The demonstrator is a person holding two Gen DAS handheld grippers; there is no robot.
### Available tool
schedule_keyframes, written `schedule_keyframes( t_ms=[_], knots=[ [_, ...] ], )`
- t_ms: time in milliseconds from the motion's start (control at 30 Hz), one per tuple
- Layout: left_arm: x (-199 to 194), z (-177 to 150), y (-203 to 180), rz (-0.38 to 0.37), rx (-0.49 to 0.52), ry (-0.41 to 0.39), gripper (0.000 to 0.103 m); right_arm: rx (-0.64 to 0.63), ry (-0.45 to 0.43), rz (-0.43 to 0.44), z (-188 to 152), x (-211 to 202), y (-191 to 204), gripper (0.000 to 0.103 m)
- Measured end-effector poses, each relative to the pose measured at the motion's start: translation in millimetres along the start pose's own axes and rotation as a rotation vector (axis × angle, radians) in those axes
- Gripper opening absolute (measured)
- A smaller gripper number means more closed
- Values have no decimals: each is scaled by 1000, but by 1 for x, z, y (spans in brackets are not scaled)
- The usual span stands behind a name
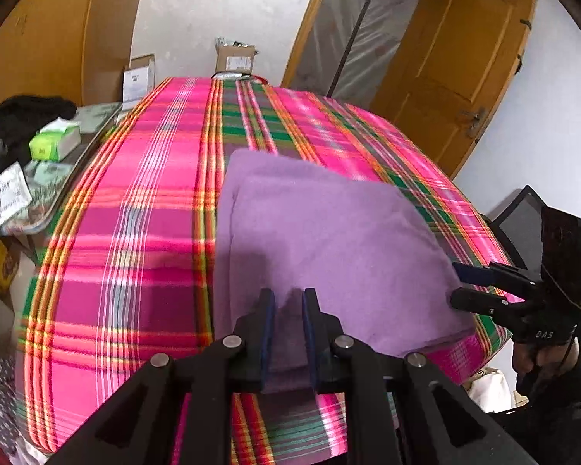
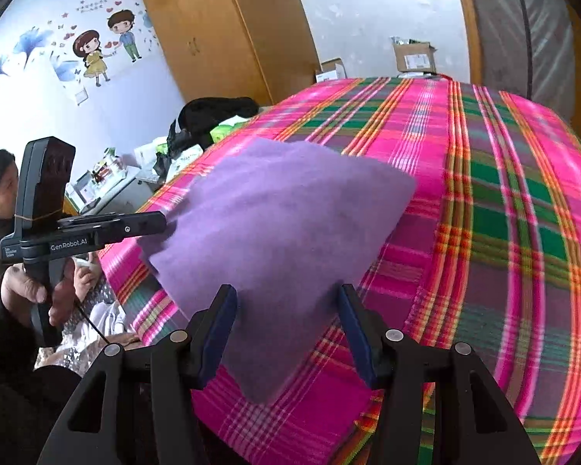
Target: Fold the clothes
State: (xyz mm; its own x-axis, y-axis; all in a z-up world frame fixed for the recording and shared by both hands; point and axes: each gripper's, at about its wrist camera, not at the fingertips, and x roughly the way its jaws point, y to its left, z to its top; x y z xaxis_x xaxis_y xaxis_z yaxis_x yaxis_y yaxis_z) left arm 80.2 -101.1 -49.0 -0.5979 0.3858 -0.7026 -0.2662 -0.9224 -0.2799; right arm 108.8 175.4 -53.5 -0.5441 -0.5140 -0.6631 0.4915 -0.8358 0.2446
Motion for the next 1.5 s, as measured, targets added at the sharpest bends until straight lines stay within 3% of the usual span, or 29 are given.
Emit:
schedule_keyframes(
  t_ms=[867, 1233, 1500],
  knots=[
    [-1, -3, -31, 204, -5, 22, 16, 17, 1, -25, -14, -27, -1, 56],
    [-3, -2, -31, 206, -21, 28, 16, 20, 7, -34, -14, -27, 0, 56],
    [-1, -6, -34, 267, -3, 41, 16, 14, 18, -39, -12, -25, 1, 56]
  ],
)
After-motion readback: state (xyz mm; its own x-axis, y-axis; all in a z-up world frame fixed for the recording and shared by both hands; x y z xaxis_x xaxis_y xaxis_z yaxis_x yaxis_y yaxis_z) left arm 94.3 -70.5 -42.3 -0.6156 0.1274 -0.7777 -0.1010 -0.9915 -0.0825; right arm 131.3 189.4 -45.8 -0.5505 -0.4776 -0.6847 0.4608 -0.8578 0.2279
